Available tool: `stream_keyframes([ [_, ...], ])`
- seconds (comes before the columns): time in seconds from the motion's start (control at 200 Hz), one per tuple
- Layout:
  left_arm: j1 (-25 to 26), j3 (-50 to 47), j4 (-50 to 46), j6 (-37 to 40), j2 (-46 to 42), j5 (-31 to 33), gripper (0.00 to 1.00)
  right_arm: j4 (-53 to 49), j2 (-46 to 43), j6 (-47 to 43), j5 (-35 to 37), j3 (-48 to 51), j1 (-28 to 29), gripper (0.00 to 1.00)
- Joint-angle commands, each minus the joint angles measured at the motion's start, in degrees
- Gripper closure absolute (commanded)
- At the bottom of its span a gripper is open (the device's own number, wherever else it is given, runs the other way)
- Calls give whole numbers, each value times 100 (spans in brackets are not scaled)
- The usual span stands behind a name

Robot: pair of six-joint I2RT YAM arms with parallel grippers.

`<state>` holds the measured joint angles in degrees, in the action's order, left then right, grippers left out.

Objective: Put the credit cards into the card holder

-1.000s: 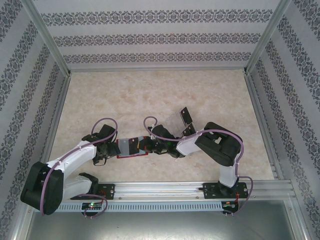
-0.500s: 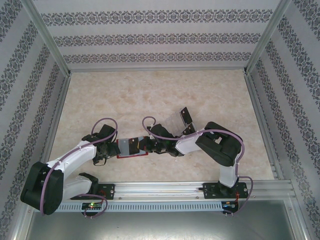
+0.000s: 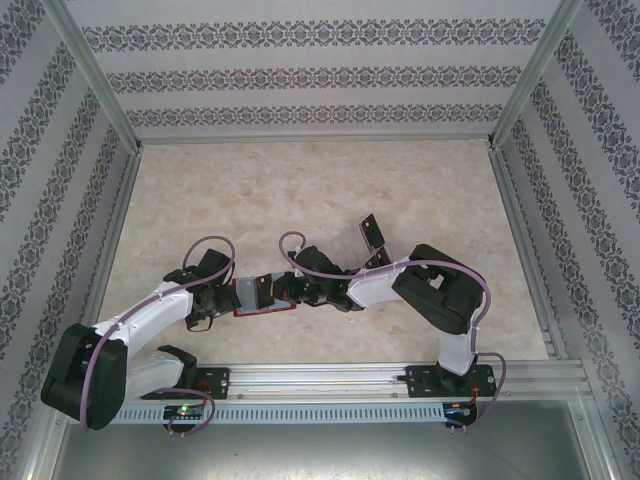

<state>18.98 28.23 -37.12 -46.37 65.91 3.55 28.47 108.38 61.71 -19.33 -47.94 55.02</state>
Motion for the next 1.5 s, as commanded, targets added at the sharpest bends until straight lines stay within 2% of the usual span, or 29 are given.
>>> stream_keyframes([
  [0.0, -62, -178, 180, -37, 26, -197, 15, -194, 145, -52, 96, -57, 70, 100],
  [0.535, -63, -179, 184, -48, 18, -216, 15, -770, 307, -134, -100, -451, 140, 100],
  [1.124, -63, -185, 206, -65, -5, -273, 15, -1886, 506, -445, -309, -1151, 282, 100],
  [1.494, -63, -195, 189, -75, -44, -262, 15, -2432, 582, -723, -443, -1562, 333, 71],
])
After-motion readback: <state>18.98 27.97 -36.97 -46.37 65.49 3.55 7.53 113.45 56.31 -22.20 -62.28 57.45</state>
